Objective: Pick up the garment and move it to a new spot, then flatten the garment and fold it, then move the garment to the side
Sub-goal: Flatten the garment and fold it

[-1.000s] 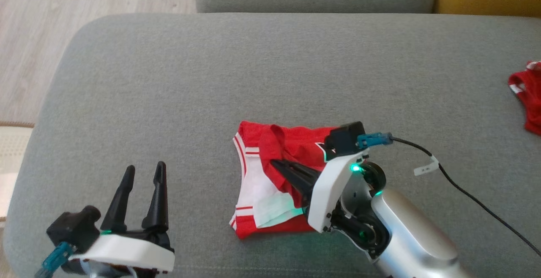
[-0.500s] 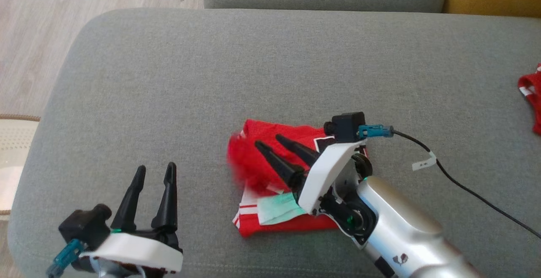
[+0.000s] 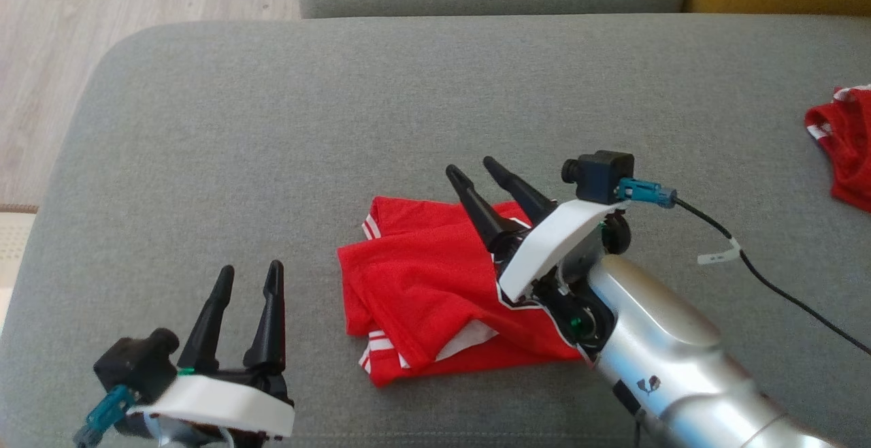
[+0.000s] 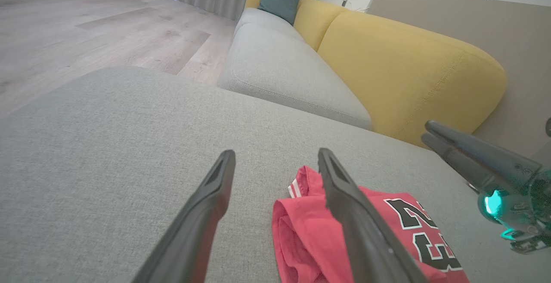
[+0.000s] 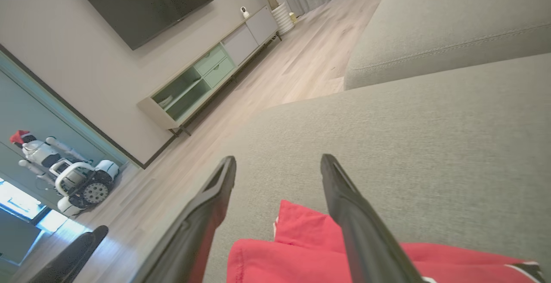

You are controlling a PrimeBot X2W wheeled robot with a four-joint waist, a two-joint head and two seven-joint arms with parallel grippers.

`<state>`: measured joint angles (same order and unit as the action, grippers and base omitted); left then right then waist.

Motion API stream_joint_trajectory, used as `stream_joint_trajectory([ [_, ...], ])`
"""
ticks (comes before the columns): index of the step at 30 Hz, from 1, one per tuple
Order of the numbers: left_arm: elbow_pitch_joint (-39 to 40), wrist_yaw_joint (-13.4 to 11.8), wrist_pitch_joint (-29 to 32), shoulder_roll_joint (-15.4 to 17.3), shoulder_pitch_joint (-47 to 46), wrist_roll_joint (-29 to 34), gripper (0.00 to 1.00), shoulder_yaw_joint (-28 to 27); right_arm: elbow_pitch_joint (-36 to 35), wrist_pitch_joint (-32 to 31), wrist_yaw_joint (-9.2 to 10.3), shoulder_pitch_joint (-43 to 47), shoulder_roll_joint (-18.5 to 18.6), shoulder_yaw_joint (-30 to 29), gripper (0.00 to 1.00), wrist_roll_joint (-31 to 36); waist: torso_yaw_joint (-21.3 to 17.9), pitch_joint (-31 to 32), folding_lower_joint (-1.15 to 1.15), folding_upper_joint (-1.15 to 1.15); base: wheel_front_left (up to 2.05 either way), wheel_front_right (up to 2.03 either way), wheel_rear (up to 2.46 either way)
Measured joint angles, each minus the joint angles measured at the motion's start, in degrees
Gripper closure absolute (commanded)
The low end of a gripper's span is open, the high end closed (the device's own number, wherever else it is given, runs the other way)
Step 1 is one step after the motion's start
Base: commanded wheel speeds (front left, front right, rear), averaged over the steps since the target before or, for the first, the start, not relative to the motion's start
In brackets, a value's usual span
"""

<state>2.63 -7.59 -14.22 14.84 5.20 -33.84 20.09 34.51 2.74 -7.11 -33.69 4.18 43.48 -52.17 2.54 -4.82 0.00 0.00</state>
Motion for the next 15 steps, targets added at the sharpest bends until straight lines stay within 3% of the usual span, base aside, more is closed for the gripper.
stream_joint_trajectory([
  [7, 0.8, -0.1, 0.0, 0.0, 0.0, 0.1, 0.0, 0.0, 1.6, 1.4, 0.0, 0.4, 0.9, -3.2, 0.0, 8.2, -1.2, -0.3, 0.0, 0.0, 0.0, 0.0, 0.0],
  [15, 0.9, -0.3, 0.0, 0.0, 0.0, 0.1, 0.0, 0.0, -6.0, -1.6, 0.0, 6.2, 6.8, -1.0, 0.0, 14.5, -1.3, -0.5, 0.0, 0.0, 0.0, 0.0, 0.0],
])
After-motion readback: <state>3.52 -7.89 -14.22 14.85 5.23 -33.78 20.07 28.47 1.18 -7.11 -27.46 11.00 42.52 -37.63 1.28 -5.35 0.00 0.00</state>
